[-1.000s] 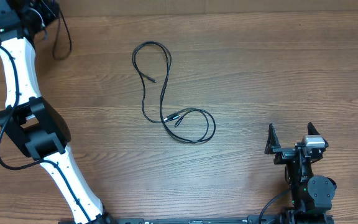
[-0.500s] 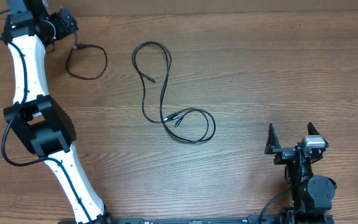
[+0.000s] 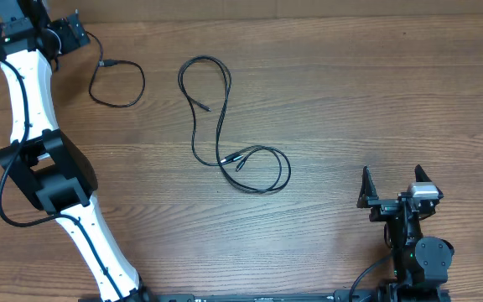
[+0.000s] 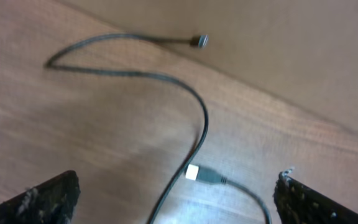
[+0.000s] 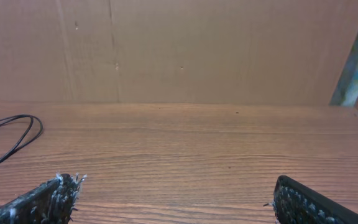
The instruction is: Untangle cables
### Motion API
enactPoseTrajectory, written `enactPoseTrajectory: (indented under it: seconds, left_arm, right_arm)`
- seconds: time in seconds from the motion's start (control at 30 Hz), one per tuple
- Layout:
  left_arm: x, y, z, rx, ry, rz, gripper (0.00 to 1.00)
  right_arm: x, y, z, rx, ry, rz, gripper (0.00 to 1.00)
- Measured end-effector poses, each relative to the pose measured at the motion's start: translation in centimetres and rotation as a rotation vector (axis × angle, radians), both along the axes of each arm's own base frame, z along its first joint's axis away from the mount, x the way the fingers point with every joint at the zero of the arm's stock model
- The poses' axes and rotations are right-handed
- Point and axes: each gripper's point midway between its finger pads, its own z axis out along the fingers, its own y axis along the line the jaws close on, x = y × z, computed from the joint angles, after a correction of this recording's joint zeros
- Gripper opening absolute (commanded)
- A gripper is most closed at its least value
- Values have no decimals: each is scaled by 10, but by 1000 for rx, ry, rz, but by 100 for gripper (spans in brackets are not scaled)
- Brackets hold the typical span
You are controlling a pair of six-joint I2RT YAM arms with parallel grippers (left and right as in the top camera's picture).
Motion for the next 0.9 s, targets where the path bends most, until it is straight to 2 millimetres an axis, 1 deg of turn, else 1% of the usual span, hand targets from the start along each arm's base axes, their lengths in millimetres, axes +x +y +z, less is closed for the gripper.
enactPoseTrajectory:
  seconds: [0.03, 0.3, 0.53, 0.6, 0.73, 0.83, 0.9]
  left_arm:
    - [2, 0, 2, 6, -12, -2, 100]
    - [13, 11, 17, 54, -81, 35, 100]
    - [20, 15, 25, 33, -133, 83, 100]
    - [20, 12, 21, 11, -126, 86, 99]
    - [22, 0, 0, -23, -84, 64, 99]
    - [27, -16, -19, -34, -57, 35, 98]
    - [31, -26, -31, -32, -37, 13, 95]
  right_arm:
    - [0, 0, 0, -1, 0, 0, 100]
    - [0, 0, 0, 0, 0, -1, 100]
    - [0, 0, 0, 0, 0, -1, 100]
    - [0, 0, 0, -1, -1, -1, 100]
    - [0, 0, 0, 0, 0, 0, 100]
    - [0, 0, 0, -1, 0, -1, 100]
    - [0, 0, 0, -1, 0, 0, 100]
